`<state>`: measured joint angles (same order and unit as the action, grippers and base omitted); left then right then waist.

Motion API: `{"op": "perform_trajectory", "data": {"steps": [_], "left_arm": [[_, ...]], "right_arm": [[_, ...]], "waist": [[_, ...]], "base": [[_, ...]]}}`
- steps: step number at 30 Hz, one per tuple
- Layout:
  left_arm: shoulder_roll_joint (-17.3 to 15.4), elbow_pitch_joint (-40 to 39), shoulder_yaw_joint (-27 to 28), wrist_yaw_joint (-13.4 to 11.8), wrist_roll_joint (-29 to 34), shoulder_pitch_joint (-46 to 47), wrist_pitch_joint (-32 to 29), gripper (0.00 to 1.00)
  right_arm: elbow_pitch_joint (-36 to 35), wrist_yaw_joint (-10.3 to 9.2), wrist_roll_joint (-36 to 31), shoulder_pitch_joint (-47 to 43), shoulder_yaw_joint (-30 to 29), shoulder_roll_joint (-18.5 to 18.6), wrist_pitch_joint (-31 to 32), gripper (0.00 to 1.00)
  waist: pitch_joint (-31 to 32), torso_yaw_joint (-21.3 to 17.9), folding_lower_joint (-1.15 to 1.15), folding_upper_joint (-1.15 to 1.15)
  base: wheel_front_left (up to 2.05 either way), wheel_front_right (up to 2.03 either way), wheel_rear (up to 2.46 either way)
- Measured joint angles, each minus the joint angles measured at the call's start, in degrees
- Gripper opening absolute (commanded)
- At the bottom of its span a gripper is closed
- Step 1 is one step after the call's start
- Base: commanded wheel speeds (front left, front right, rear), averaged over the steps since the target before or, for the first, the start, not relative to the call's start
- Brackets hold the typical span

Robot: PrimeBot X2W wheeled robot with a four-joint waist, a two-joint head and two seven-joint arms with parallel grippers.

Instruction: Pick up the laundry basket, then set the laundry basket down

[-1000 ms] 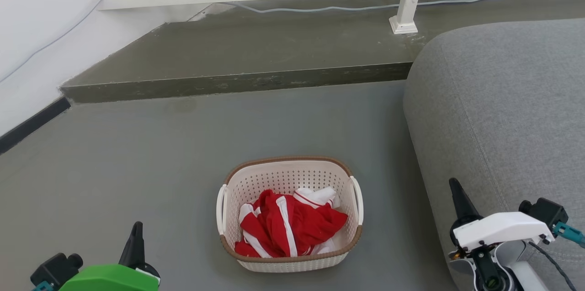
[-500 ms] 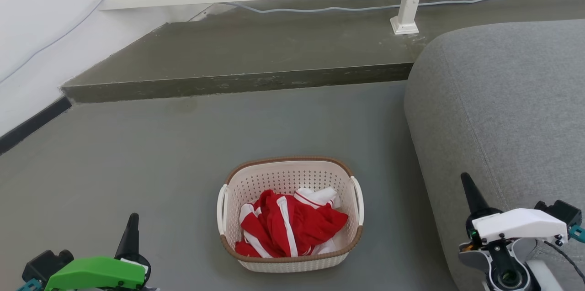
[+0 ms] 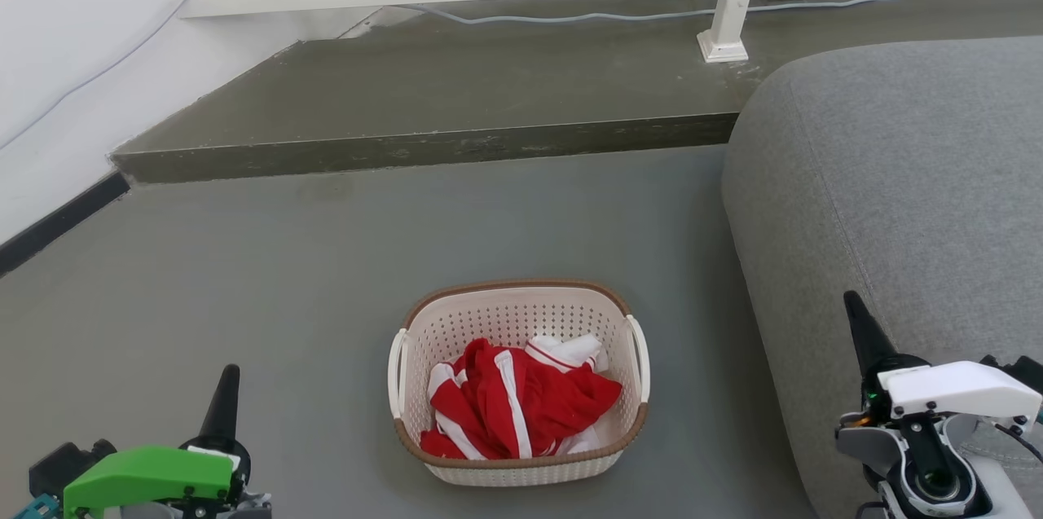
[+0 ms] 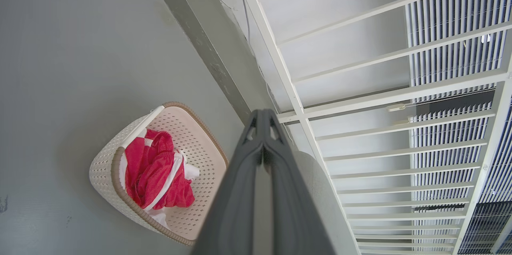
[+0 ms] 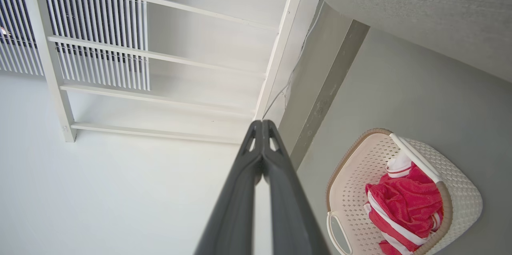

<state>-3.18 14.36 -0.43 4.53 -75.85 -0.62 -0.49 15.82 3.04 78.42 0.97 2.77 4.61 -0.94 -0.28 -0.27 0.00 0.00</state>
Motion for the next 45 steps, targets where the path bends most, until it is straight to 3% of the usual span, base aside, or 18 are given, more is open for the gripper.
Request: {"op": "perform_trajectory", "data": {"steps": [26,45], "left_arm": [[0.0,1.5,2.9,2.3,-16.8,3.3,-4.1,0.00],[0.0,1.6,3.2,2.4,-17.2,3.9,-4.1,0.00]], "right_arm": [[0.0,3.34,16.1,1.8,-6.3,0.0,3.9,0.00],[0.0,3.52,16.5,2.1,-6.5,0.0,4.0,0.00]], "waist": [[0.1,0.3,0.00,0.00],[0.1,0.3,0.00,0.00]], "base": [[0.00,0.00,0.00],[0.00,0.00,0.00]]}}
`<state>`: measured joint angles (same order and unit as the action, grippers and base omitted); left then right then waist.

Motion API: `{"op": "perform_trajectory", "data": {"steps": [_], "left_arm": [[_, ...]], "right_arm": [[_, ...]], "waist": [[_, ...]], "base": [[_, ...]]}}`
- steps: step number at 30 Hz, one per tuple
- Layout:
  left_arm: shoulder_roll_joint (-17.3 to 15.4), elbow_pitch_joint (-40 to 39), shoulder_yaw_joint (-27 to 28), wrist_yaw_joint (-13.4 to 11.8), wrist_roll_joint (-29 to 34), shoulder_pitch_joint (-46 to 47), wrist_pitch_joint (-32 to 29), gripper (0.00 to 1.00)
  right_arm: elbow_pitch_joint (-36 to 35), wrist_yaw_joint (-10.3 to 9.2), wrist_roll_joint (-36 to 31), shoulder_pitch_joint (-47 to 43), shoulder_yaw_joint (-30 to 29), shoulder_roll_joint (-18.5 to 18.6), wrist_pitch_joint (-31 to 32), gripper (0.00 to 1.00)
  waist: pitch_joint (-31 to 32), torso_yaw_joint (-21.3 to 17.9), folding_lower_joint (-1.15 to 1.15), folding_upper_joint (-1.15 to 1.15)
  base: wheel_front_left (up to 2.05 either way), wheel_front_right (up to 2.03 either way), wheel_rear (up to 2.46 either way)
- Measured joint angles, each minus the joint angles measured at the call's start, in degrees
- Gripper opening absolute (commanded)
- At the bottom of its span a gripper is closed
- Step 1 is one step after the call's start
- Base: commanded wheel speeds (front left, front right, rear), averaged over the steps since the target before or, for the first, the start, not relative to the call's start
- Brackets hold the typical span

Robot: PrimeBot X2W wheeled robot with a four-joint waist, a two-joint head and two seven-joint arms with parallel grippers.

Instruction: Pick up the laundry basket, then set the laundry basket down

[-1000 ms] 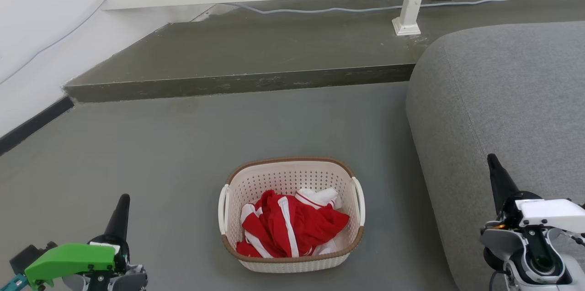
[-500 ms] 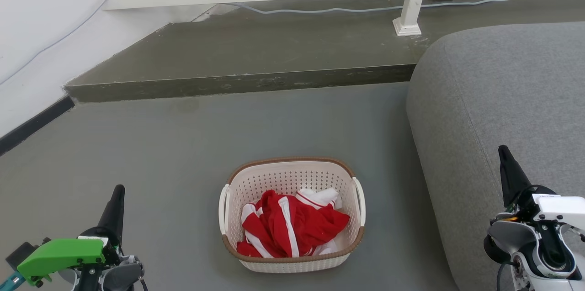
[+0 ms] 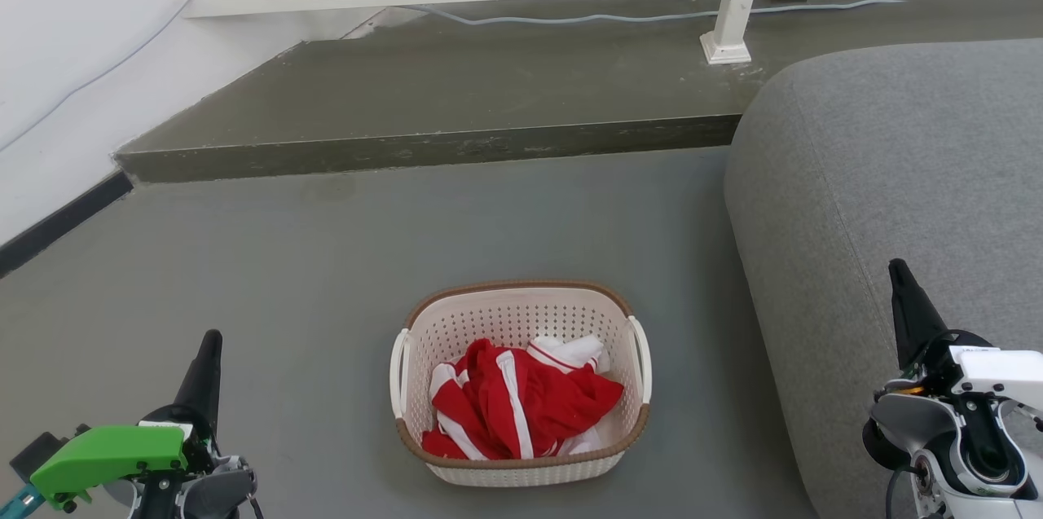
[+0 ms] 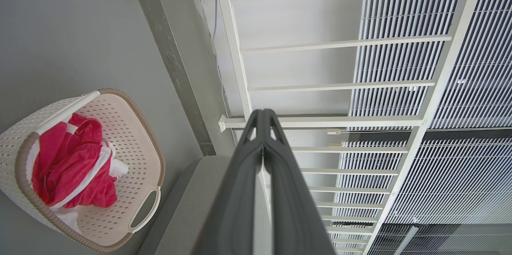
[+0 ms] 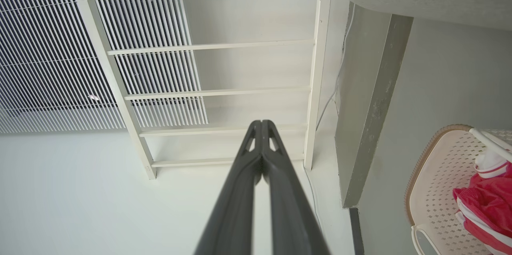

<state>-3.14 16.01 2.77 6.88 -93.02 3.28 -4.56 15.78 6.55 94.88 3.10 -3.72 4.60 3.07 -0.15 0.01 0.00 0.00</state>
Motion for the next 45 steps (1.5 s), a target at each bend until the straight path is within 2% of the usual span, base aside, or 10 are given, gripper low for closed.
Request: {"op": "perform_trajectory", "data": {"steps": [45], "left_arm": [[0.0,0.0,0.2,0.0,0.0,0.0,-0.4,0.00]], "right_arm": [[0.3,0.16,0.0,0.0,-0.2,0.0,0.0,0.00]], "waist": [[0.0,0.0,0.00,0.00]], "base": [[0.00,0.00,0.00]]}}
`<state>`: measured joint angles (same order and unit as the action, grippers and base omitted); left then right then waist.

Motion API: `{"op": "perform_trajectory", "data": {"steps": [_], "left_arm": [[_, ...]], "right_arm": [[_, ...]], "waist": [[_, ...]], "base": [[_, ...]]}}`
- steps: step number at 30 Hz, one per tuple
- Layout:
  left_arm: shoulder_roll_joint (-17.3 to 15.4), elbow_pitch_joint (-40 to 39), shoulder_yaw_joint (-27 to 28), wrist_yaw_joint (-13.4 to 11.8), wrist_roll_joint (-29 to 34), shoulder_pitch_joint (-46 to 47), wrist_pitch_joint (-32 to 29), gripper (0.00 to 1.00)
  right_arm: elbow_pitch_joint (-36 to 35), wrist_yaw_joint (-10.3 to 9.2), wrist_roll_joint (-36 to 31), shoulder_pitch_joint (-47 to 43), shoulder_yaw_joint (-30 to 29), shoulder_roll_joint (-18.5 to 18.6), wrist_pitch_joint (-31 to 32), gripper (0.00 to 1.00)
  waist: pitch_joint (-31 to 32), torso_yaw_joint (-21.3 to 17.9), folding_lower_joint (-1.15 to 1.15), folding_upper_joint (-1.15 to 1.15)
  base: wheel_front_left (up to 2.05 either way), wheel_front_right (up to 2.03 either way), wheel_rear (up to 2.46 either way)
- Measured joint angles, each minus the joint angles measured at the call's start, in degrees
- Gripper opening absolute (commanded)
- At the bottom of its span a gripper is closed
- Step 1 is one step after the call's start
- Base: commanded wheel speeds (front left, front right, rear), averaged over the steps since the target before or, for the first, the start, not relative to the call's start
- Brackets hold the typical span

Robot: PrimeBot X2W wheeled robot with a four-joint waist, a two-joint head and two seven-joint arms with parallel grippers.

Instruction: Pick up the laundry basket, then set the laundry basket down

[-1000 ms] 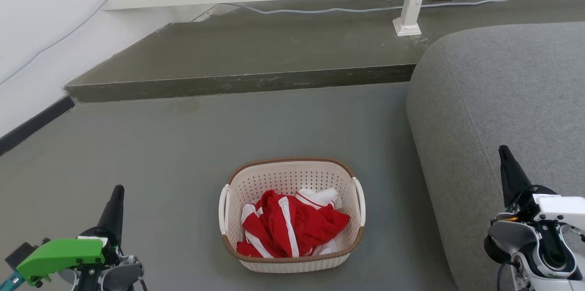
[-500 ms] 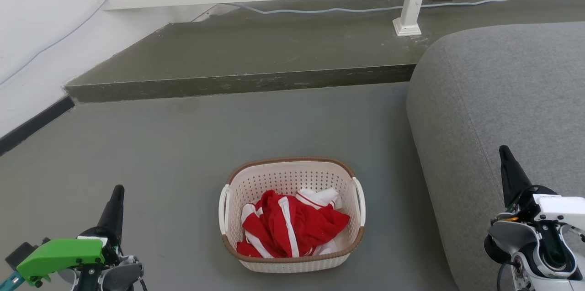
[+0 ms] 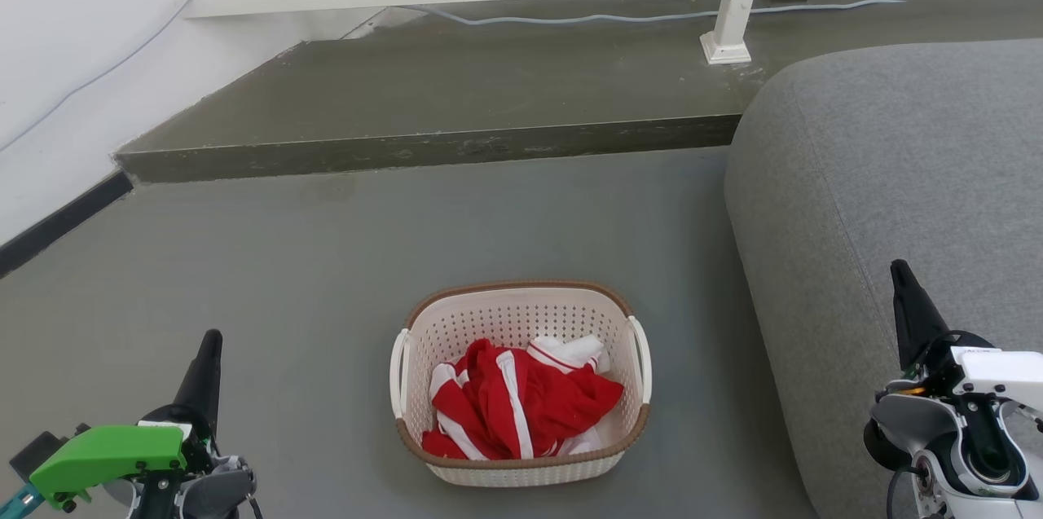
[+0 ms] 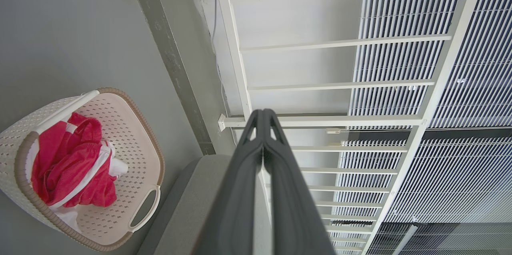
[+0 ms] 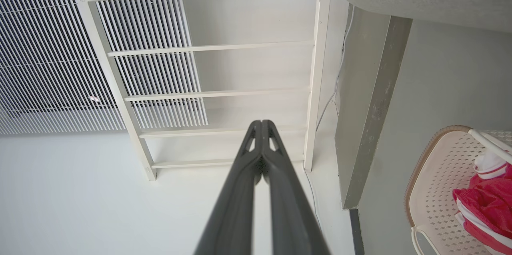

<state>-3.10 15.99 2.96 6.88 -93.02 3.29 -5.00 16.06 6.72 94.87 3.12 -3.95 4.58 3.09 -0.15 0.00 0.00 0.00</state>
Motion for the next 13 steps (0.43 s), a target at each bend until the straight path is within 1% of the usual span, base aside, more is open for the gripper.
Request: {"op": "perform_trajectory", "data": {"steps": [13], "left_arm": [[0.0,0.0,0.0,0.0,0.0,0.0,0.0,0.00]], "right_arm": [[0.0,0.00,0.0,0.0,-0.1,0.0,0.1,0.00]], "waist": [[0.0,0.0,0.00,0.00]], "base": [[0.00,0.00,0.00]]}}
